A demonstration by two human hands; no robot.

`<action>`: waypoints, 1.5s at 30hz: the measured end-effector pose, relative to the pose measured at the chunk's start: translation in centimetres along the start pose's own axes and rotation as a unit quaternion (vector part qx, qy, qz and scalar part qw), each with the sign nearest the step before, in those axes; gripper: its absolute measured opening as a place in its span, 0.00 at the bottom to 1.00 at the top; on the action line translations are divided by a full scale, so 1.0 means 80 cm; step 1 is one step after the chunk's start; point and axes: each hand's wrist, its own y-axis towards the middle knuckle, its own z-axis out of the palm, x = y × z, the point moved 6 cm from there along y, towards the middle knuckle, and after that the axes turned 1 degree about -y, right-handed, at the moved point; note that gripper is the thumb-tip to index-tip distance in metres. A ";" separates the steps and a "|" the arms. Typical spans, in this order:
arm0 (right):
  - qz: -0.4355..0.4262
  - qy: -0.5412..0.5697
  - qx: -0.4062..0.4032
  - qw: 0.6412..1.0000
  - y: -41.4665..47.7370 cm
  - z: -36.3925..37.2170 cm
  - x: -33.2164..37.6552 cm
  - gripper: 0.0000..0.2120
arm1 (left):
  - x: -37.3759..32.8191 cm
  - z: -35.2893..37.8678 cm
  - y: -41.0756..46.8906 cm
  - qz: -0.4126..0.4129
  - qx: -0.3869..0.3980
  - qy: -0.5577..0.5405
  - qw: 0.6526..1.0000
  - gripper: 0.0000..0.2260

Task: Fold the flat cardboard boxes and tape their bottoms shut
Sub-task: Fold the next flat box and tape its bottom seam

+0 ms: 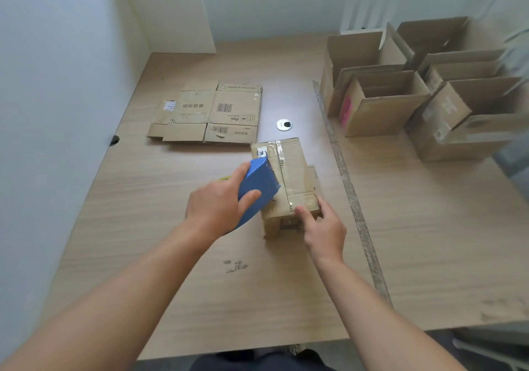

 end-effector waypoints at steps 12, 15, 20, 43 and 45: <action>0.082 0.113 0.027 0.990 0.031 -0.002 0.001 0.17 | 0.024 -0.005 -0.007 0.014 -0.055 -0.029 0.998 0.28; 0.069 0.110 0.095 0.987 0.054 -0.007 0.009 0.14 | 0.039 -0.022 -0.003 0.023 -0.086 -0.037 0.995 0.28; 0.071 0.029 0.243 0.967 0.093 0.001 0.034 0.12 | 0.058 -0.030 0.011 0.047 -0.035 0.064 0.996 0.28; -0.359 -0.464 0.320 0.744 0.022 0.076 0.098 0.23 | 0.116 -0.055 0.014 -0.111 0.010 0.012 0.994 0.24; -0.358 -0.466 0.322 0.742 0.027 0.069 0.111 0.19 | 0.119 -0.057 0.009 -0.109 0.002 -0.002 0.994 0.24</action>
